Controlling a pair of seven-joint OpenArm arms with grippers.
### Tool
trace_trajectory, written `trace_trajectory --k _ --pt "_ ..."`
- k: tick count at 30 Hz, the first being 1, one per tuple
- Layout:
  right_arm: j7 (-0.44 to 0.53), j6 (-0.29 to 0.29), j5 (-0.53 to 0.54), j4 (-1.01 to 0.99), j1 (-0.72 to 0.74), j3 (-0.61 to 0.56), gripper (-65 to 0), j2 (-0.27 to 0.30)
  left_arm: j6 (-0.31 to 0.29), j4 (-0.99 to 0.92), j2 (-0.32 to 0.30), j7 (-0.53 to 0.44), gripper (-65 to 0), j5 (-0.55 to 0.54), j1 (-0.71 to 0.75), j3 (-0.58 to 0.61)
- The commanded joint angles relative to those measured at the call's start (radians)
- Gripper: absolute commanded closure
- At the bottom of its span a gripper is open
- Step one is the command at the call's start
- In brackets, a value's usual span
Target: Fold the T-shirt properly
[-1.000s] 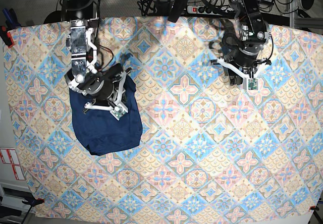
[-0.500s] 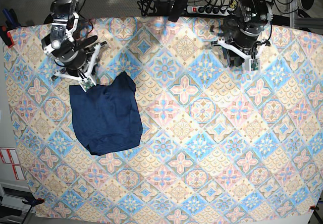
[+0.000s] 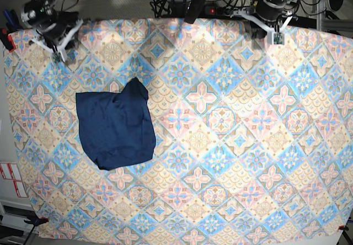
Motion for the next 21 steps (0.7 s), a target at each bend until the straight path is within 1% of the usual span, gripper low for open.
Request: trace_trajectory --k 1,3,8,14,18,19,21 --pt "-0.009 -0.004 0.012 0.016 -0.032 0.038 -4.9 0.012 -0.004 0.019 0.0 -0.02 -10.7 -0.007 0.029 0.001" --pt "-0.009 -0.004 0.049 0.016 -0.072 0.087 -4.9 0.012 -0.004 0.019 0.0 -0.02 -10.7 -0.007 0.054 0.001" --pt "-0.009 -0.004 0.049 0.005 -0.149 0.147 -4.9 0.012 -0.004 0.019 0.0 -0.019 -10.7 -0.007 0.121 -0.001" --pt "-0.009 -0.004 0.051 -0.003 -0.233 0.148 -4.8 0.011 -0.004 0.016 0.0 -0.014 -10.7 -0.005 0.221 -0.001" --pt "-0.006 -0.004 0.051 -0.103 -0.25 0.147 -4.8 0.007 -0.005 -0.029 -0.002 -0.014 -10.7 0.004 0.256 -0.001" --pt "-0.003 -0.004 0.051 -0.144 -0.248 0.145 -4.8 0.007 -0.005 -0.058 -0.009 -0.014 -10.7 0.007 0.249 -0.001" --pt "0.0 -0.004 0.051 -0.247 -0.236 0.143 -4.8 0.007 -0.005 -0.15 -0.058 -0.022 -10.7 -0.001 0.227 0.008"
